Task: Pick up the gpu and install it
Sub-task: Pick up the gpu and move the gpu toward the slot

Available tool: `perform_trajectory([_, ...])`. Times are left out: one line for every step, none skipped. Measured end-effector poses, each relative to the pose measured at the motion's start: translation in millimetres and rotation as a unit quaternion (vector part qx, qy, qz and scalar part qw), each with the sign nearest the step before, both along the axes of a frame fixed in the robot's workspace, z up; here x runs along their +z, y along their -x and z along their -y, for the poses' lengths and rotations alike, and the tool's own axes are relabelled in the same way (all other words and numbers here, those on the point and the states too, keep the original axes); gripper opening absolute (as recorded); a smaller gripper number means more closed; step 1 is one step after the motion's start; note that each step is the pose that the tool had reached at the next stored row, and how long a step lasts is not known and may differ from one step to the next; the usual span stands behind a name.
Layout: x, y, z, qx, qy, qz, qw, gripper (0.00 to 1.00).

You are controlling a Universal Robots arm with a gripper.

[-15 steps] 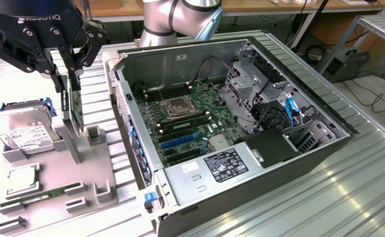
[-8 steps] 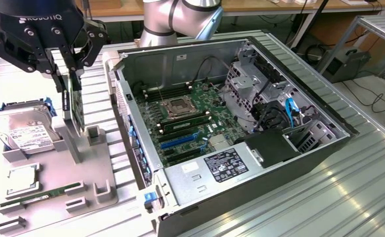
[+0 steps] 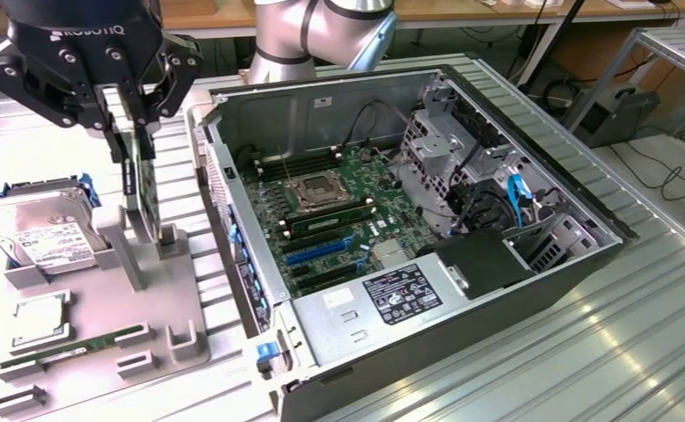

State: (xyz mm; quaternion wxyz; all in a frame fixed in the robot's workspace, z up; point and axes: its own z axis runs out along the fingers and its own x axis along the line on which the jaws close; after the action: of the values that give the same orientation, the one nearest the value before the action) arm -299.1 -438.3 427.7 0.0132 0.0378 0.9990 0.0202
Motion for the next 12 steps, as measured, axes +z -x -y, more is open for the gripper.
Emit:
perform_trajectory([0.0, -1.6, 0.0, 0.0, 0.0001, 0.0, 1.0, 0.26])
perform_trajectory([0.0, -3.3, 0.0, 0.0, 0.0001, 0.0, 1.0, 0.26])
perform_trajectory([0.0, -4.3, 0.0, 0.0, 0.0001, 0.0, 1.0, 0.26])
perform_trajectory([0.0, -5.4, 0.0, 0.0, 0.0001, 0.0, 1.0, 0.26])
perform_trajectory([0.0, -7.0, 0.0, 0.0, 0.0001, 0.0, 1.0, 0.26])
perform_trajectory([0.0, -8.4, 0.0, 0.0, 0.0001, 0.0, 1.0, 0.26])
perform_trajectory([0.0, -9.7, 0.0, 0.0, 0.0002, 0.0, 1.0, 0.26])
perform_trajectory([0.0, -10.5, 0.0, 0.0, 0.0001, 0.0, 1.0, 0.26])
perform_trajectory([0.0, -11.2, 0.0, 0.0, 0.0001, 0.0, 1.0, 0.26])
perform_trajectory([0.0, -11.8, 0.0, 0.0, 0.0001, 0.0, 1.0, 0.26])
perform_trajectory([0.0, -12.5, 0.0, 0.0, 0.0002, 0.0, 1.0, 0.26])
perform_trajectory([0.0, -13.2, 0.0, 0.0, 0.0002, 0.0, 1.0, 0.26])
